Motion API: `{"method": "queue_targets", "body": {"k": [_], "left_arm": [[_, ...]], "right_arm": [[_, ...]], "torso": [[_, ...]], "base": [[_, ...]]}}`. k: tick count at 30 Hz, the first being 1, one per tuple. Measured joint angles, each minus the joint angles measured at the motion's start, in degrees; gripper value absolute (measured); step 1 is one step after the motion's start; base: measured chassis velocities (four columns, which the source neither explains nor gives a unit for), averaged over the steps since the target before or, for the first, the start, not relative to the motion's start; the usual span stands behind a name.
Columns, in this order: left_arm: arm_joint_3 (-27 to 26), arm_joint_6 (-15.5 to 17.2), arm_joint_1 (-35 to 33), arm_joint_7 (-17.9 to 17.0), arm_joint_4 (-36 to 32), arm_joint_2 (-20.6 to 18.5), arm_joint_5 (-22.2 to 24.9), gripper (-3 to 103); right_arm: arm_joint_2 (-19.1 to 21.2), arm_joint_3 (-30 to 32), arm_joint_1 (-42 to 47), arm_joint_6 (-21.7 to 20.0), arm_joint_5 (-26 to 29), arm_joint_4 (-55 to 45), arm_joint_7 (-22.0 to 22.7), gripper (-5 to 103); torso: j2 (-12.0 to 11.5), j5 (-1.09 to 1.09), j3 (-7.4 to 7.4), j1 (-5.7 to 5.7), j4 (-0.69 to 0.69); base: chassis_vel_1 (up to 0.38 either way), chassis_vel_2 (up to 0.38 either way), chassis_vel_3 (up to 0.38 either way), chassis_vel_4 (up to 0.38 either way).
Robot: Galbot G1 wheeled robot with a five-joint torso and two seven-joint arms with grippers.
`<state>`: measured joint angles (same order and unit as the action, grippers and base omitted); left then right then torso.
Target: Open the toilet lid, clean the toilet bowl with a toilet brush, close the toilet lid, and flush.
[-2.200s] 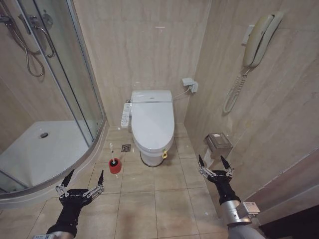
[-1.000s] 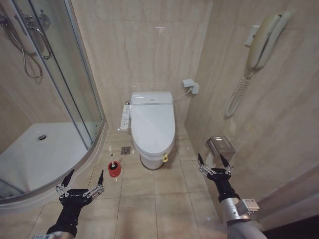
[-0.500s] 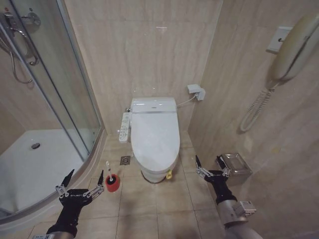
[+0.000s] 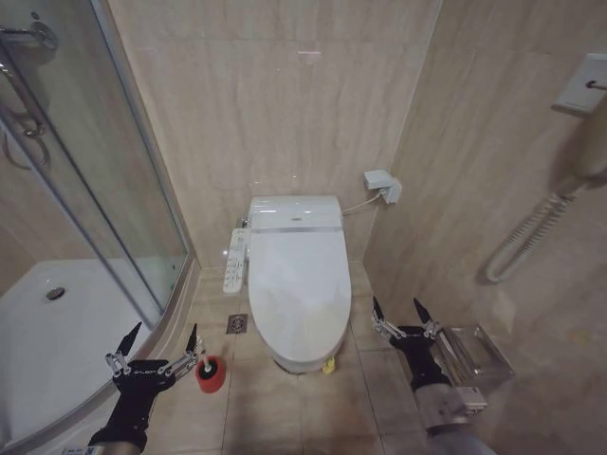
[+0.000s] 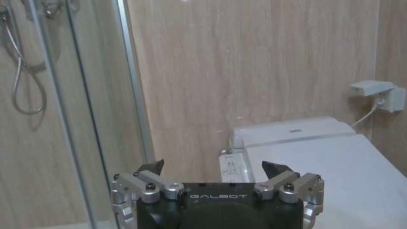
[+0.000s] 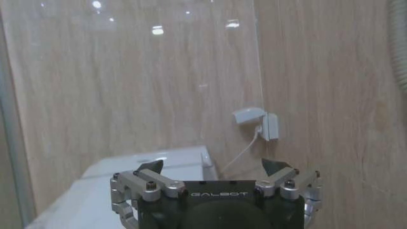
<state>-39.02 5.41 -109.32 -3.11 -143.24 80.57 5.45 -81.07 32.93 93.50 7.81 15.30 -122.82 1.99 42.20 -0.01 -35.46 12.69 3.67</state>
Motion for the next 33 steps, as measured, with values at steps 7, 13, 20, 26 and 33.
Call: {"method": "queue_targets", "body": {"k": [7,13,20,26,33], "left_arm": [[0.00,0.00,-0.01,0.00,0.00,0.00,0.00,100],[0.00,0.00,-0.02,0.00,0.00,0.00,0.00,100],[0.00,0.00,-0.02,0.00,0.00,0.01,0.00,100],[-0.01,0.00,-0.02,0.00,0.00,0.00,0.00,100],[0.00,0.00,-0.02,0.00,0.00,0.00,0.00,100]], "right_arm": [[-0.61,0.26,5.95,4.12,-4.31,4.98,-3.62,100],[-1.20,-0.98,9.03,6.66,-6.05,9.28,-5.15,100],[-2.57,-2.92,7.30,9.48,-9.83,20.03,-6.50,100],[-3.65,-4.26,2.42,10.13,-11.70,28.29,-6.92,100],[-4.60,-6.33,-1.98,10.95,-12.33,36.07,-8.15,100]], "torso": [[0.02,0.01,0.03,-0.07,-0.01],[0.03,0.01,0.03,-0.09,0.00],[0.02,0.01,0.02,-0.05,-0.01],[0.01,0.01,0.02,-0.05,-0.02],[0.01,0.00,0.02,-0.04,0.00]], "base": [[-0.039,0.050,0.029,-0.030],[0.018,-0.032,-0.039,0.022],[0.000,0.000,0.000,0.000],[0.000,0.000,0.000,0.000],[0.000,0.000,0.000,0.000]]}}
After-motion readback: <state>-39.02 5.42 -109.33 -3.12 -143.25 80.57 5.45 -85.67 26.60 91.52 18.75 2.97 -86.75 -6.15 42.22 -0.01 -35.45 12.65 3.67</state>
